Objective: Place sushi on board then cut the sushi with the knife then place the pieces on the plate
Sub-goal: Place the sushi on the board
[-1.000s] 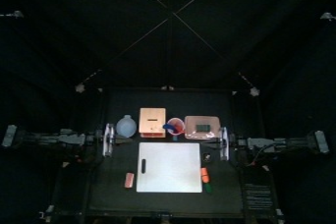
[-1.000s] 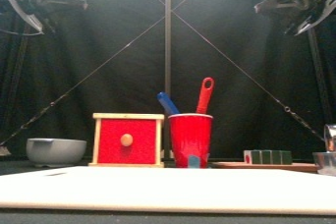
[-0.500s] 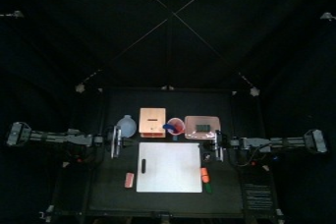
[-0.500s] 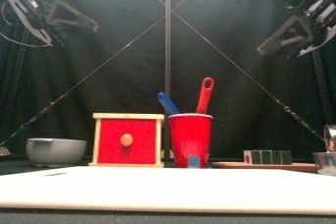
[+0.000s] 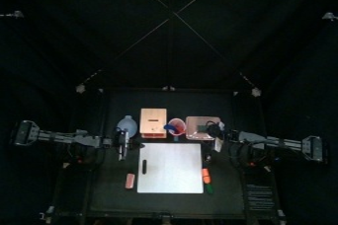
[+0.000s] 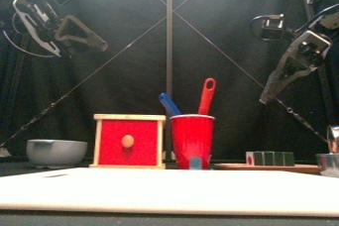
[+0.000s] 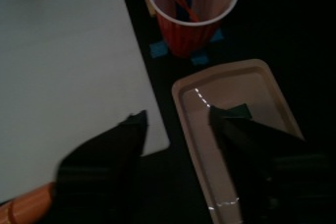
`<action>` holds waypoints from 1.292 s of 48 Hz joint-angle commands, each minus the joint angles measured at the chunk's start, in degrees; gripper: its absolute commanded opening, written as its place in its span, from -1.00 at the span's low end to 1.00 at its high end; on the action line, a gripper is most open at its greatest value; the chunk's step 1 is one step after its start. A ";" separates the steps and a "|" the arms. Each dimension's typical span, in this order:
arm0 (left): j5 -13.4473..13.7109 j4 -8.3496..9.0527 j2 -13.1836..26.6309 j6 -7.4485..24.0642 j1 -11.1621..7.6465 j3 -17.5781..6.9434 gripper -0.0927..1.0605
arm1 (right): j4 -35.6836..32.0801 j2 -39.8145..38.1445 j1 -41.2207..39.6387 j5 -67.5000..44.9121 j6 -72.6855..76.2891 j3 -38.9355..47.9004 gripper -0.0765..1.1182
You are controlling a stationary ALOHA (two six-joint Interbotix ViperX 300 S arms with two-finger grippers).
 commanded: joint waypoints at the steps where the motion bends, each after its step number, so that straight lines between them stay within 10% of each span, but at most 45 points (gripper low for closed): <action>1: -0.62 0.09 0.09 0.09 -0.09 -1.32 -0.84 | -2.37 0.44 -1.58 2.99 -0.26 -2.46 0.83; 26: -0.53 0.35 0.09 0.18 0.62 -1.23 -0.84 | -8.44 11.87 -8.35 7.91 -4.48 -6.94 0.82; 62: -0.18 0.35 0.09 0.09 0.62 -0.97 -0.84 | 10.55 27.60 -18.90 2.64 -33.05 -8.00 0.82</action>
